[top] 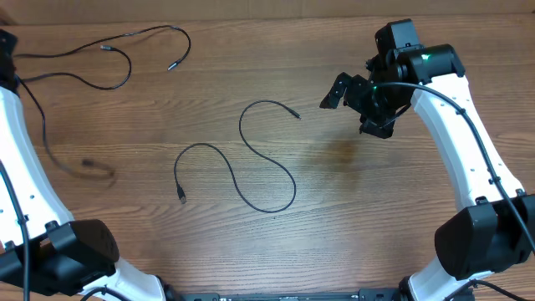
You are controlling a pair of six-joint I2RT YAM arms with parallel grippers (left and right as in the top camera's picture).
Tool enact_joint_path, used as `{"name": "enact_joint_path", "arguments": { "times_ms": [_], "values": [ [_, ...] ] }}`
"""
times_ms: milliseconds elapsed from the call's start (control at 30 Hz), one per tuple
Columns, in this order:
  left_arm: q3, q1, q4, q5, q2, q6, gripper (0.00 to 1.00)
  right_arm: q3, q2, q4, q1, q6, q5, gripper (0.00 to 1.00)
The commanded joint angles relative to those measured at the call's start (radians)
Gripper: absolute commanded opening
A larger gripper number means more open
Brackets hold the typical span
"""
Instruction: Untangle cables
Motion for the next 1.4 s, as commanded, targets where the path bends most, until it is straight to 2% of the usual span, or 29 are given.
{"name": "enact_joint_path", "arguments": {
  "times_ms": [0, 67, 233, 367, 600, 733, 867, 933, 967, 1000, 1100, 1200, 1300, 1367],
  "values": [
    [0.008, 0.056, 0.093, 0.153, 0.016, 0.022, 0.04, 0.016, -0.011, 0.002, -0.001, -0.005, 0.002, 1.00],
    [0.008, 0.100, 0.146, 0.241, 0.016, 0.022, 0.04, 0.016, -0.011, 0.002, -0.001, -0.005, 0.002, 1.00],
    [-0.009, 0.156, 0.086, 0.279, 0.063, 0.022, 0.04, 0.016, -0.011, 0.002, -0.001, -0.005, 0.002, 1.00],
    [-0.053, 0.165, 0.059, 0.544, 0.172, 0.029, 0.04, 0.016, -0.011, 0.002, -0.001, -0.005, 0.002, 1.00],
    [-0.053, 0.165, -0.013, 0.849, 0.332, 0.040, 0.04, 0.016, -0.011, 0.002, -0.001, -0.005, 0.002, 1.00],
    [-0.053, 0.165, -0.053, 0.798, 0.348, 0.067, 0.04, 0.016, -0.011, 0.002, -0.001, -0.005, 0.002, 1.00],
    [-0.053, 0.165, -0.115, 0.623, 0.349, 0.195, 0.04, 0.016, -0.011, 0.002, -0.001, -0.005, 0.002, 1.00],
    [-0.053, 0.165, -0.140, 0.600, 0.349, 0.271, 0.04, 0.016, -0.011, 0.002, -0.001, -0.005, 0.002, 1.00],
    [-0.053, 0.165, -0.145, 0.600, 0.349, 0.280, 0.09, 0.016, -0.011, 0.002, -0.001, -0.005, 0.002, 1.00],
    [-0.053, 0.165, -0.148, 0.604, 0.348, 0.279, 0.31, 0.016, -0.011, 0.002, -0.001, -0.005, 0.002, 1.00],
    [-0.051, 0.165, -0.151, 0.684, 0.341, 0.279, 0.53, 0.016, -0.011, 0.002, -0.001, -0.005, 0.002, 1.00],
    [-0.027, 0.165, -0.151, 0.824, 0.339, 0.279, 0.61, 0.016, -0.011, 0.002, -0.001, -0.005, 0.002, 1.00],
    [0.026, 0.165, -0.151, 1.070, 0.339, 0.279, 0.70, 0.016, -0.011, 0.002, -0.001, -0.005, 0.002, 1.00],
    [0.057, 0.165, -0.150, 1.261, 0.339, 0.279, 0.71, 0.016, -0.011, 0.002, -0.001, -0.005, 0.002, 1.00]
  ]
}}
